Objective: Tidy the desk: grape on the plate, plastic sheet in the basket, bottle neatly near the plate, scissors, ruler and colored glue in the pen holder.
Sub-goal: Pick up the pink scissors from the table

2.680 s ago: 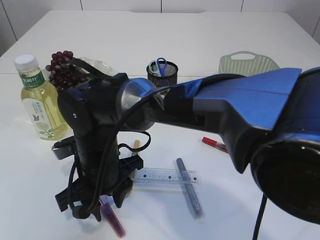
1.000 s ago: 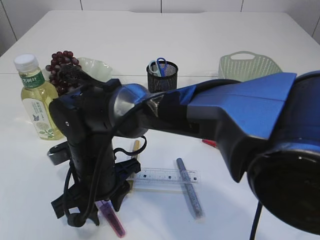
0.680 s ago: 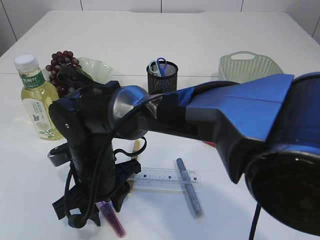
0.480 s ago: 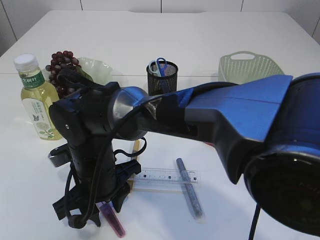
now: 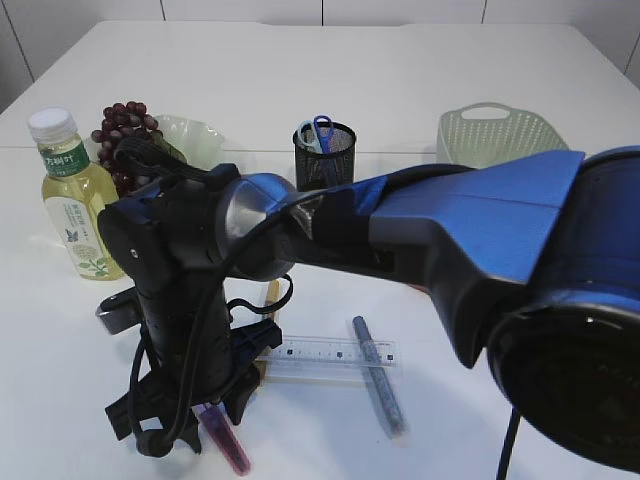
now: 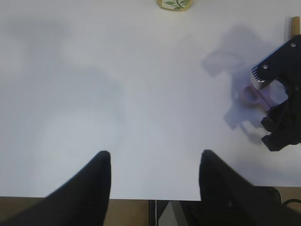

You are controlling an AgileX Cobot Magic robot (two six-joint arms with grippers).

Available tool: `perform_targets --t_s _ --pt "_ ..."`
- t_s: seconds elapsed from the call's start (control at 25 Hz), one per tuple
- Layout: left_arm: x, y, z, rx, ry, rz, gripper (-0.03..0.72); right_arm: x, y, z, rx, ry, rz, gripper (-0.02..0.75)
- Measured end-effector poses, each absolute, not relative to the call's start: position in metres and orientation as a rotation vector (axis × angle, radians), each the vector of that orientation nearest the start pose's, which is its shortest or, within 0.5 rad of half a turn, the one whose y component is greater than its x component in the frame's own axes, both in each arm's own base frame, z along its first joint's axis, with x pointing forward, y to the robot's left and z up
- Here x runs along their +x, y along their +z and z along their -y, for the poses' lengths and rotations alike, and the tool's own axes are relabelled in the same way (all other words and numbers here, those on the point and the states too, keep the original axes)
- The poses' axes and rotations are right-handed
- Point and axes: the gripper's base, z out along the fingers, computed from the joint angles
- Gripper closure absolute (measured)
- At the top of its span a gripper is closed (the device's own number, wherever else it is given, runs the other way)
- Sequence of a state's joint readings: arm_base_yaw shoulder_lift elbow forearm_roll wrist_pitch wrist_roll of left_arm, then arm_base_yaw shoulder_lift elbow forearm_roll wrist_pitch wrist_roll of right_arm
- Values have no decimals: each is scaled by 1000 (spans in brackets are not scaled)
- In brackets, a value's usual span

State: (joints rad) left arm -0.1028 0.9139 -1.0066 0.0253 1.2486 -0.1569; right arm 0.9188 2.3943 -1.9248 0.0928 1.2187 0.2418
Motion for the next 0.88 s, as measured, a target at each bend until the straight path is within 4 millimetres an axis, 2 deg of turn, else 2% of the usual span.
perform_targets --t_s 0.44,0.76,0.88 --pt "144 357 13 -67 -53 -2639 253 280 123 -380 -1016 90 -3046 381" --pt "144 357 13 -67 -53 -2639 253 280 123 -380 -1021 87 -3044 535" --pt "144 357 13 -67 -53 -2639 253 280 123 -380 -1021 87 -3044 551"
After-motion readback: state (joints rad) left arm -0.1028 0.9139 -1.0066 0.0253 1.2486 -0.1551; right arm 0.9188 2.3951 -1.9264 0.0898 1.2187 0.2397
